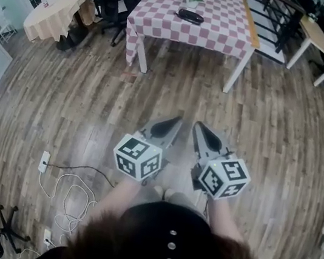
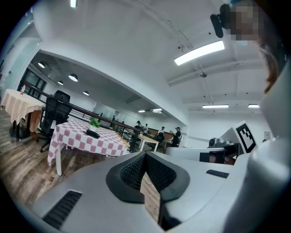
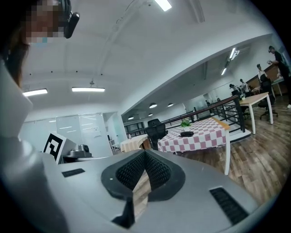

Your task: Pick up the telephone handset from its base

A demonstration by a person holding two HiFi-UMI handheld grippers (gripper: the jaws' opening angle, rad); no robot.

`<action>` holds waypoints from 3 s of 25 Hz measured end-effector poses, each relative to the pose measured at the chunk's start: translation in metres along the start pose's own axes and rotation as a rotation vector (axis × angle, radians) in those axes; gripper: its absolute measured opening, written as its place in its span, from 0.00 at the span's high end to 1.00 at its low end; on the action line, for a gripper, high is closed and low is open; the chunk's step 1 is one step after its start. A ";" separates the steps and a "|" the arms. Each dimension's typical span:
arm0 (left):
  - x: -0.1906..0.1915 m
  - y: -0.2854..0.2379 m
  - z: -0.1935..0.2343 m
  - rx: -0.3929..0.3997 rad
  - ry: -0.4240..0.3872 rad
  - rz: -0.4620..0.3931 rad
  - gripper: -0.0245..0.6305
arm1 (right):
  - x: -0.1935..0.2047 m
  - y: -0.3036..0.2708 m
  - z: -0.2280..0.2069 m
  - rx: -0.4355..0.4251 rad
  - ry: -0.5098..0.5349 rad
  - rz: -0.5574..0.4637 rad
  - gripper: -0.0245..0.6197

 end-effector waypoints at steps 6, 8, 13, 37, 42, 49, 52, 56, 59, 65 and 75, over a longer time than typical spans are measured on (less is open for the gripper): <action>-0.008 -0.002 0.012 0.000 -0.001 -0.007 0.95 | -0.001 -0.018 0.001 0.002 -0.039 0.017 0.95; -0.010 -0.001 0.019 0.000 0.001 -0.010 0.95 | 0.000 -0.026 0.002 0.004 -0.053 0.011 0.95; -0.011 -0.003 0.038 0.013 0.005 -0.005 0.95 | 0.004 -0.047 0.008 0.024 -0.057 0.023 0.95; -0.092 -0.188 0.166 -0.008 0.075 0.013 0.95 | -0.098 -0.194 -0.164 0.007 -0.043 0.062 0.95; -0.116 -0.235 0.188 -0.032 0.094 0.000 0.95 | -0.120 -0.222 -0.211 -0.024 -0.035 0.079 0.95; -0.137 -0.270 0.214 -0.070 0.115 -0.009 0.95 | -0.142 -0.244 -0.253 -0.024 -0.050 0.064 0.95; -0.136 -0.280 0.225 -0.086 0.137 0.004 0.95 | -0.140 -0.250 -0.263 -0.014 -0.066 0.070 0.95; -0.144 -0.295 0.240 -0.090 0.139 0.010 0.95 | -0.145 -0.261 -0.272 -0.025 -0.074 0.072 0.95; -0.150 -0.307 0.251 -0.071 0.139 0.009 0.95 | -0.146 -0.271 -0.283 -0.008 -0.092 0.076 0.95; -0.166 -0.333 0.284 -0.058 0.143 0.004 0.95 | -0.164 -0.312 -0.306 -0.005 -0.085 0.084 0.95; -0.208 -0.383 0.360 -0.030 0.146 0.016 0.95 | -0.213 -0.397 -0.343 0.008 -0.063 0.087 0.95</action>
Point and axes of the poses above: the fingertips, and each gripper's own axes: y backward along the fingers, z to its left, x out of its underside, the point moved 9 cm from there along y, backward along the fingers, and after that the axes turned 13 degrees about z, right-handed, at the moved point
